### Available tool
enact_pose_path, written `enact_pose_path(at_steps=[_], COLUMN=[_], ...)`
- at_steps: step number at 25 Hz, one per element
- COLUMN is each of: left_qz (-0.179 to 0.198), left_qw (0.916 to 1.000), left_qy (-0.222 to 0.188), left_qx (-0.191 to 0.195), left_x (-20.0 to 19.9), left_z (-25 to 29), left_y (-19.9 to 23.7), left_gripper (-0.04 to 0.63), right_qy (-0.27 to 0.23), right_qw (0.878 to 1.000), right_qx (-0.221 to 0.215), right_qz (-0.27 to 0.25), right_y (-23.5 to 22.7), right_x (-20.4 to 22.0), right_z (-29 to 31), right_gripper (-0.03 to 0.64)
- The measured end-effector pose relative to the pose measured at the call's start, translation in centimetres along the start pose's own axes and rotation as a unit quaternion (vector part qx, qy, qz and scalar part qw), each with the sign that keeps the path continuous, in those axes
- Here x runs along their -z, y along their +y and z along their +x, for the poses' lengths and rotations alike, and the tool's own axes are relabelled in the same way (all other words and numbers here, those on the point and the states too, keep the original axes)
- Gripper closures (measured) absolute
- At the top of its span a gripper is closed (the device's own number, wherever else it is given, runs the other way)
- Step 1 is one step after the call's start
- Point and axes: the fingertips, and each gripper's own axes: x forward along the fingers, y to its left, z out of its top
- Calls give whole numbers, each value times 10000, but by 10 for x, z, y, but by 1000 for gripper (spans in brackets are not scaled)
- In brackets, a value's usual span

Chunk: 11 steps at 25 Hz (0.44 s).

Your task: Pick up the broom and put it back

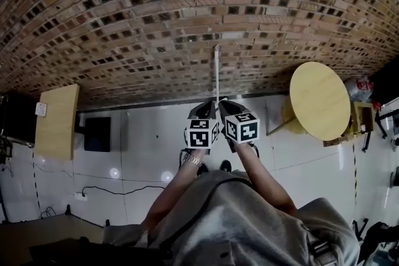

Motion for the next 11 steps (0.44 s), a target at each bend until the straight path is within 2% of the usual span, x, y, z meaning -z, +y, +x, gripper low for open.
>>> enact_pose_path(at_steps=[4,11], left_qz=[83,34], left_qw=[9999,9999], left_qy=[-19,-89], left_qx=[76,-59], left_x=[-2,-7], left_z=[3,0], left_y=[-11,-5], left_gripper=[591,591], right_qy=[-20,28], right_qw=[9999,9997], right_qx=[-105,-243], right_qz=[59,-87], right_y=[-1,12], right_x=[0,2], right_z=[-4,-4], right_gripper=[617,617])
